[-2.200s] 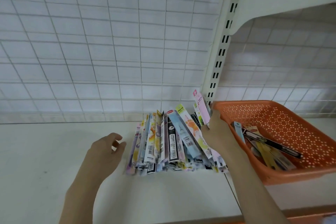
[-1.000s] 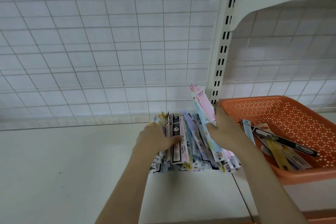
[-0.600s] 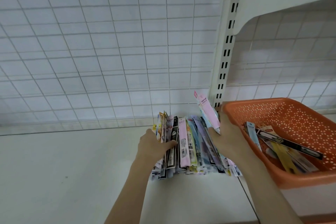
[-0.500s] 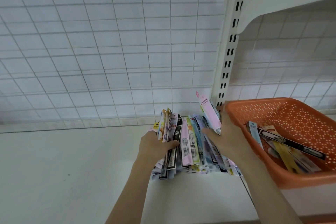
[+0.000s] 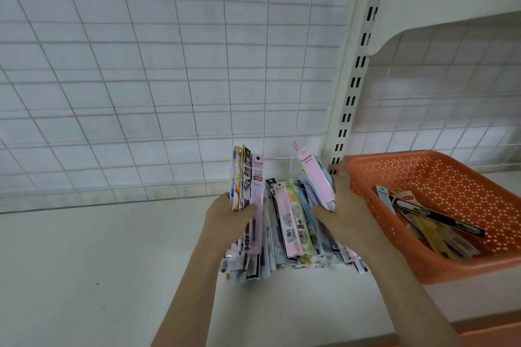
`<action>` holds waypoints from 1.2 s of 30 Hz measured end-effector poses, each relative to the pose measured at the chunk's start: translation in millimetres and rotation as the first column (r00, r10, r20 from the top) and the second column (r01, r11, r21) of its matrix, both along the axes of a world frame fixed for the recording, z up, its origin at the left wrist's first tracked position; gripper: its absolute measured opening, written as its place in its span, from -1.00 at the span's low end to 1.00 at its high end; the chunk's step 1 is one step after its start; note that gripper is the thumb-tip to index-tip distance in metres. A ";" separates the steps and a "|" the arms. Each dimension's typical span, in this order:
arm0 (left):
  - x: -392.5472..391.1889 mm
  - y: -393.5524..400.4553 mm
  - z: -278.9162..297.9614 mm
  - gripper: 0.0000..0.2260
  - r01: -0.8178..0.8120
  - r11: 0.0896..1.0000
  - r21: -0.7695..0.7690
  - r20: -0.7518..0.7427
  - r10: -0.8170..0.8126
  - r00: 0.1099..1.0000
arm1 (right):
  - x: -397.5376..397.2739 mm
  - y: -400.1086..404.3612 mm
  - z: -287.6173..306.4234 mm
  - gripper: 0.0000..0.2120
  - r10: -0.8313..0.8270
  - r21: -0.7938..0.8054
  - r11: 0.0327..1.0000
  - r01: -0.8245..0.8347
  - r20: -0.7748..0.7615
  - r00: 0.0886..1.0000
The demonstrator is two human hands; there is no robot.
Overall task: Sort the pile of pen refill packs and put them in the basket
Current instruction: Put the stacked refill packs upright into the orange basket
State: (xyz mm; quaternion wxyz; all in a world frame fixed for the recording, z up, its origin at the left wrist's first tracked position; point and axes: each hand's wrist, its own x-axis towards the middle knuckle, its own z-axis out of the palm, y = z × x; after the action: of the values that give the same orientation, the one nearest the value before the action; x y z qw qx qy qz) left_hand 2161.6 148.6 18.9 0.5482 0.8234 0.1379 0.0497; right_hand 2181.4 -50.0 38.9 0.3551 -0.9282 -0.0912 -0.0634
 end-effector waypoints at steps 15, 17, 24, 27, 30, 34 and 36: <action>-24.8 9.1 45.8 -0.93 -0.145 0.987 -0.066 0.214 0.156 0.964 | -13.5 -28.2 62.2 -0.74 0.027 0.294 0.956 -0.021 -0.016 1.000; -24.4 -3.3 52.9 -0.92 -0.136 0.989 -0.055 0.232 0.145 0.962 | -15.9 -46.0 72.0 -0.70 0.012 0.301 0.954 -0.009 -0.008 1.000; -28.5 -72.0 59.8 -0.84 -0.057 0.997 -0.042 0.230 0.065 0.971 | -2.0 -126.0 67.2 -0.79 -0.142 0.221 0.963 0.152 -0.062 0.988; -32.7 -103.8 61.8 -0.86 -0.057 0.997 -0.048 0.246 0.068 0.967 | 16.3 -164.6 60.5 -0.83 -0.222 0.149 0.962 0.230 -0.067 0.973; -36.1 -129.3 63.8 -0.84 -0.081 0.995 -0.060 0.253 0.093 0.963 | 39.4 -196.7 51.7 -0.81 -0.248 0.058 0.965 0.257 -0.126 0.960; -37.5 -153.8 65.6 -0.78 -0.122 0.988 -0.090 0.240 0.140 0.961 | 63.7 -216.3 35.0 -0.90 -0.174 -0.107 0.983 0.150 -0.269 0.947; -39.9 -164.6 66.1 -0.79 -0.134 0.985 -0.106 0.243 0.156 0.957 | 72.1 -219.1 25.3 -0.79 -0.163 -0.180 0.978 0.108 -0.324 0.932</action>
State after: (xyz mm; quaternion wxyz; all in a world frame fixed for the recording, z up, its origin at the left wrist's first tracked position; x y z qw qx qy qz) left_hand 2121.6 -16.0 85.0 0.5919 0.7732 0.1295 0.1874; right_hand 2253.4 -269.1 64.2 0.2849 -0.9548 0.0305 0.0794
